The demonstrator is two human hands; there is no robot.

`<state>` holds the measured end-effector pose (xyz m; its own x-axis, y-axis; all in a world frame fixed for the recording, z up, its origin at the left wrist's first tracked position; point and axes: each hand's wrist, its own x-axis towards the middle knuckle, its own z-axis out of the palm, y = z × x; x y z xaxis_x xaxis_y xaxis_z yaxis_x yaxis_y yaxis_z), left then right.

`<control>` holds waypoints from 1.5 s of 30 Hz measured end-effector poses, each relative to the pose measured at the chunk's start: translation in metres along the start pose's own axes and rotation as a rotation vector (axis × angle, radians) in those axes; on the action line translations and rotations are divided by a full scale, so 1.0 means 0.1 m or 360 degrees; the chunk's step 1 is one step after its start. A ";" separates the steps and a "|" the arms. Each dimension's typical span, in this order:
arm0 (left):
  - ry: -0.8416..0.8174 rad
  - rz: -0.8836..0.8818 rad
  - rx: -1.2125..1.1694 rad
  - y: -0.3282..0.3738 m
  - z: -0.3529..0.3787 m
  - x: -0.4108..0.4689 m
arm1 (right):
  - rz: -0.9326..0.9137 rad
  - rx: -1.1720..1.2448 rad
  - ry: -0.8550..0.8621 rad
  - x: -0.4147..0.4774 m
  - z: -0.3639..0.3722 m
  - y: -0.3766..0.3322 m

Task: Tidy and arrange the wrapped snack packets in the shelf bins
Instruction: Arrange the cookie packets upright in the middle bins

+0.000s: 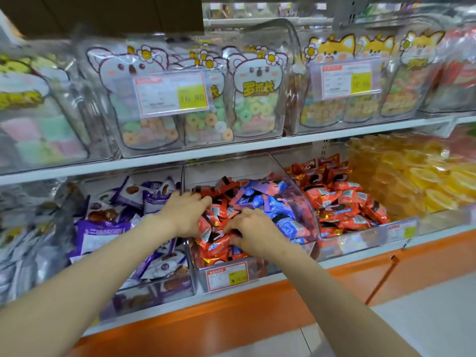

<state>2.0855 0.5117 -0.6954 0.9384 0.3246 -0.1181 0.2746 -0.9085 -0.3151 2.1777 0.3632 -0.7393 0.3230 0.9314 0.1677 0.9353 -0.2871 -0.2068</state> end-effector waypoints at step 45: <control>-0.0215 0.0092 -0.0443 0.48 0.20 0.11 | 0.0511 0.1393 0.0632 -0.31 -0.35 0.29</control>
<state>2.1049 0.4768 -0.7304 0.9230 0.2855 -0.2581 0.2860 -0.9575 -0.0364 2.1993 0.3181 -0.7171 0.7143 0.6516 0.2553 0.4129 -0.0978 -0.9055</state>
